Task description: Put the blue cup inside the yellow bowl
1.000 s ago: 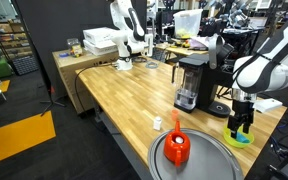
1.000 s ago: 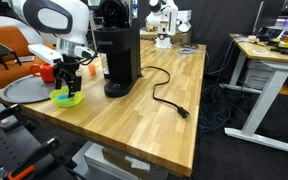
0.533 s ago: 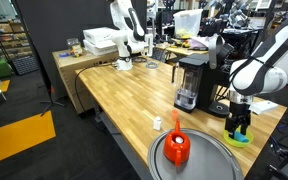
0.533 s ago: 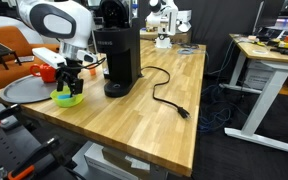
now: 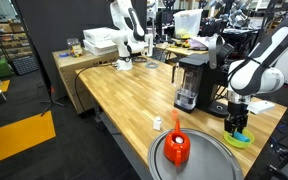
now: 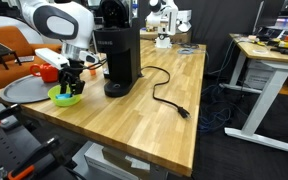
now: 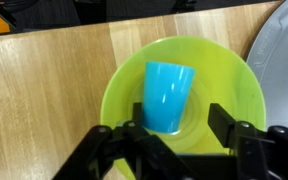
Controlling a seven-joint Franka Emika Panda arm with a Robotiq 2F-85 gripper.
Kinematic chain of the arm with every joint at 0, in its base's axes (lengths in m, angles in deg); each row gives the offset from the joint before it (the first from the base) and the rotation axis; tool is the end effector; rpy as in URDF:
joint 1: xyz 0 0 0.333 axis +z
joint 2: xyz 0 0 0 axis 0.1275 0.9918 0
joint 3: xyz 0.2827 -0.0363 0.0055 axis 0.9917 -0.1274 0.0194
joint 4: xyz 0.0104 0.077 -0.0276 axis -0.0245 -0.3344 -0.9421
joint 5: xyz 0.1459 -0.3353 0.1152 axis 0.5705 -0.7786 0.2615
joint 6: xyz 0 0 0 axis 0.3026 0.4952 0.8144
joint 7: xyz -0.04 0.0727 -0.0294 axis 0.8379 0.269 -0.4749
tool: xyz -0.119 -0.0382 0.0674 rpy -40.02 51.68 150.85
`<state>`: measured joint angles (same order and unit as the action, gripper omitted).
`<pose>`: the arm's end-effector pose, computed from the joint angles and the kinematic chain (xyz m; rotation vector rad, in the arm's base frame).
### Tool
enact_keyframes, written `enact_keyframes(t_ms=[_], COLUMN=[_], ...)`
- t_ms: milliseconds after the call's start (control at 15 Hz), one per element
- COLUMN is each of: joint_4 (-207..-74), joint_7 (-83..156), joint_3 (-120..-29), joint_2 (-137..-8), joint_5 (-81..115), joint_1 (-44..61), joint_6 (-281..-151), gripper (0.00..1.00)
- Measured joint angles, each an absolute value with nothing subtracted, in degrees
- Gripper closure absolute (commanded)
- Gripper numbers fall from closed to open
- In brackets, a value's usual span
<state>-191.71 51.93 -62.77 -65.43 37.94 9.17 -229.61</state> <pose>0.3824 0.0750 0.0532 -2.9202 -0.0917 0.4944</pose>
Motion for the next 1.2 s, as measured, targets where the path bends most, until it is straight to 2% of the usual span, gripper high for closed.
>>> enact_keyframes(t_ms=[333, 467, 533, 600, 733, 867, 933, 1067, 1200], joint_4=[-191.52, -191.52, -191.52, -191.51, -191.51, -191.43, -191.36, -191.18, -191.17], joint_7=[52.17, 52.25, 52.28, 52.31, 52.32, 52.84, 53.8, 55.82, 56.21], joint_3=[-62.09, -61.91, -61.81, -61.74, -61.71, -61.39, -60.71, -59.13, -58.62], joint_2=[-65.4, -65.4, -65.4, -65.4, -65.4, -65.4, -65.4, -65.4, -65.41], joint_5=[37.94, 37.94, 37.94, 37.94, 37.94, 38.07, 38.67, 40.07, 40.25], joint_1=[8.51, 8.32, 8.21, 8.15, 8.12, 7.86, 7.3, 5.9, 5.39], joint_6=[-229.61, -229.61, -229.61, -229.61, -229.61, -229.59, -229.51, -229.44, -229.44], gripper=[0.94, 1.0, 0.8, 0.69, 0.64, 0.5, 0.67, 0.53, 0.5])
